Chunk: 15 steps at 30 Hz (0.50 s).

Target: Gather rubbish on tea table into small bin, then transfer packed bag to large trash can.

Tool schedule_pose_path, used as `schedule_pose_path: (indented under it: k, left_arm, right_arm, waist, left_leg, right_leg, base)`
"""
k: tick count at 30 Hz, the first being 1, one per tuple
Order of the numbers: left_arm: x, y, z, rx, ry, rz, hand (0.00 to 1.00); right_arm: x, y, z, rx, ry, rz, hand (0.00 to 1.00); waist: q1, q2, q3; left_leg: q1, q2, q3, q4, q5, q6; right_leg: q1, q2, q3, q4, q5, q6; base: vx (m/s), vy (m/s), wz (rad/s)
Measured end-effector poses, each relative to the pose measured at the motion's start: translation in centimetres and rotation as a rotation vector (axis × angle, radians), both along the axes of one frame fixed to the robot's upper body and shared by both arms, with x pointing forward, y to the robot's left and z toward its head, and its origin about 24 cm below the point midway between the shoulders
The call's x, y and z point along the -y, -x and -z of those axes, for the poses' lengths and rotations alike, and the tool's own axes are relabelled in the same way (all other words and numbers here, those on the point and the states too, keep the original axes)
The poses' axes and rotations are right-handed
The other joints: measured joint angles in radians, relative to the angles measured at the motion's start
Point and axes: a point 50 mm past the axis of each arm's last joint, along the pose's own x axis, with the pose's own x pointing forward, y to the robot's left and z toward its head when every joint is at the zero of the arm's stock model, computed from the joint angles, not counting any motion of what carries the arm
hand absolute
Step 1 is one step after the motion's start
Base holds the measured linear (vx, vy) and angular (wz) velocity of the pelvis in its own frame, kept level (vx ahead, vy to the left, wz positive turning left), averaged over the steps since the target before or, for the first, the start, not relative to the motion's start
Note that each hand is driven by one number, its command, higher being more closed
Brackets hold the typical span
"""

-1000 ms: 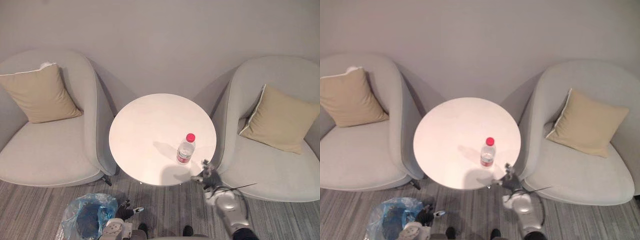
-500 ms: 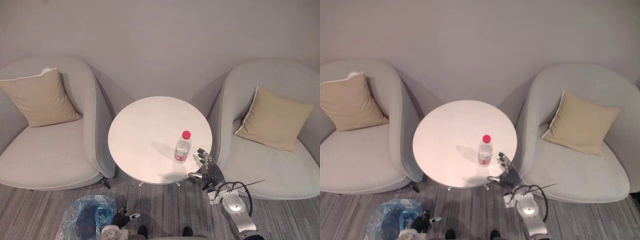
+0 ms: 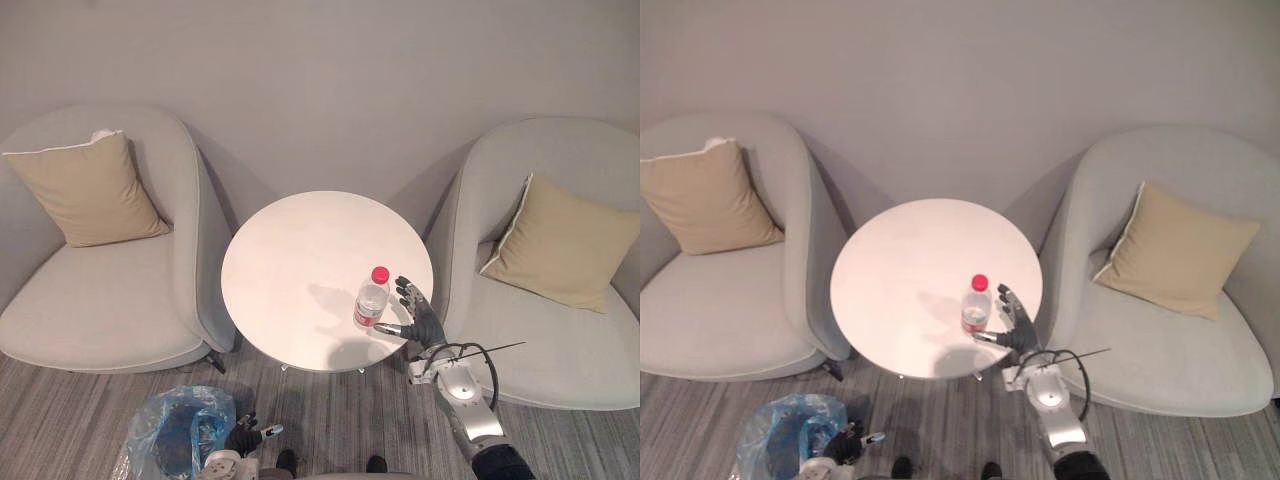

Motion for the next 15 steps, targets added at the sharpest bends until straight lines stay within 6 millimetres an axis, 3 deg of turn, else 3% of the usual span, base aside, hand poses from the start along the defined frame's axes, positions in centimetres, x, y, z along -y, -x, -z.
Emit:
schedule_pose_path:
  k: [7,15]
  left_arm:
    - [0.0,-0.4,-0.2,0.024,-0.014,-0.01,0.0]
    - [0.2,-0.9,-0.5,0.051,-0.002,-0.008,0.0]
  right_arm:
    - [0.2,-1.3,0.0,-0.009,-0.03,0.081,0.0]
    - [0.6,-2.8,-0.4,-0.007,-0.058,0.202,0.0]
  waist:
    - [0.025,0.004,0.007]
    - [0.033,0.007,0.04]
  left_leg:
    - [-0.026,-0.002,-0.028,-0.005,0.011,-0.002]
    - [-0.028,-0.006,-0.051,-0.017,0.018,0.001]
  right_leg:
    - [-0.008,0.0,-0.025,0.001,-0.001,-0.001]
    - [-0.01,-0.004,-0.048,0.015,-0.015,0.001]
  base:
    - [0.0,-0.011,0.12]
    - [-0.01,-0.002,0.08]
